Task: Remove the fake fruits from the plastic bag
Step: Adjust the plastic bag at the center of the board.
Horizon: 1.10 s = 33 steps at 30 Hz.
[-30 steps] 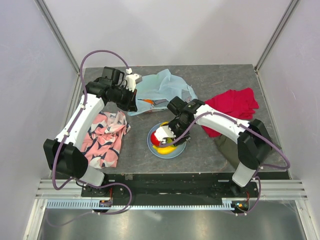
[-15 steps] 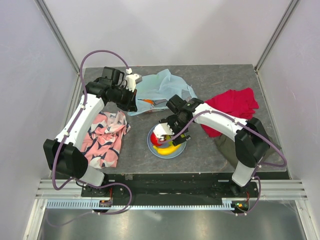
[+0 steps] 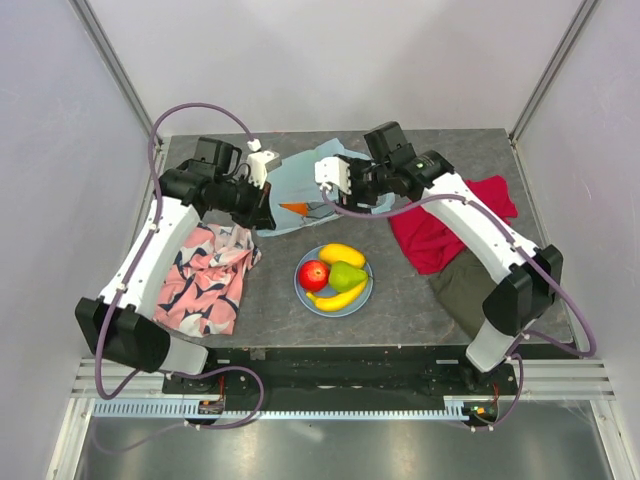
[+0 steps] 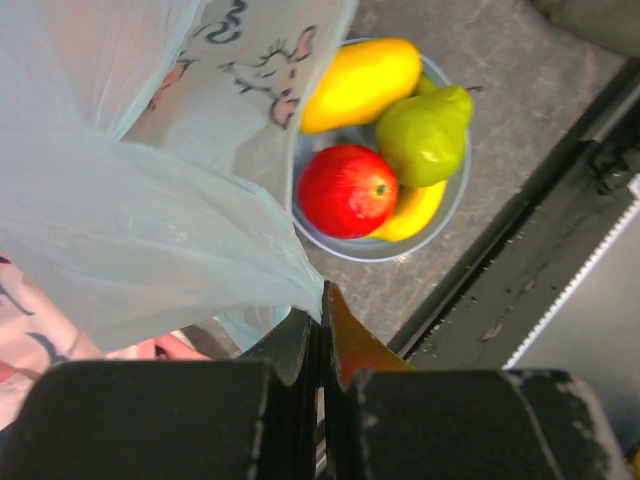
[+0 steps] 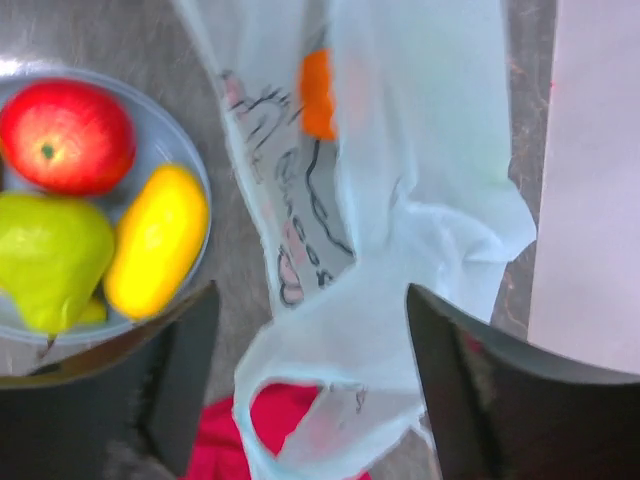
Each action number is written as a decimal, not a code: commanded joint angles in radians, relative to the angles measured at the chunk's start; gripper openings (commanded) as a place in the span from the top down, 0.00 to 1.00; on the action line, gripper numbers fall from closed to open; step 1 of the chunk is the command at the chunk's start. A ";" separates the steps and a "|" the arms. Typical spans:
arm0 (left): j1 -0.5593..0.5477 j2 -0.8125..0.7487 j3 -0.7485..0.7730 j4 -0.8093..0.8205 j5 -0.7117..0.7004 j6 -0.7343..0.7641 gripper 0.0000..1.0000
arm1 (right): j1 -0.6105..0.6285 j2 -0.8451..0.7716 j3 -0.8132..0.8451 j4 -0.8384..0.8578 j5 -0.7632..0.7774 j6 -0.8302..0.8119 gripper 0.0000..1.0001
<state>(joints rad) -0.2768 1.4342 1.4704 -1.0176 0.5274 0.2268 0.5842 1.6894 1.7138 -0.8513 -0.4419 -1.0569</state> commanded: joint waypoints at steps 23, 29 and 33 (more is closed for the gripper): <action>0.005 -0.149 -0.192 -0.147 -0.087 0.241 0.98 | -0.035 0.477 0.132 0.658 0.558 0.810 0.52; 0.005 -0.155 -0.236 -0.122 -0.089 0.269 0.98 | -0.122 0.399 0.015 0.696 0.726 0.819 0.50; 0.002 -0.066 -0.150 -0.081 -0.076 0.229 0.98 | -0.185 0.290 -0.107 0.716 0.781 0.791 0.50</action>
<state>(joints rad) -0.2764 1.3136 1.2339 -1.1126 0.4530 0.4366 0.4530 2.1170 1.6958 -0.1936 0.1841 -0.2718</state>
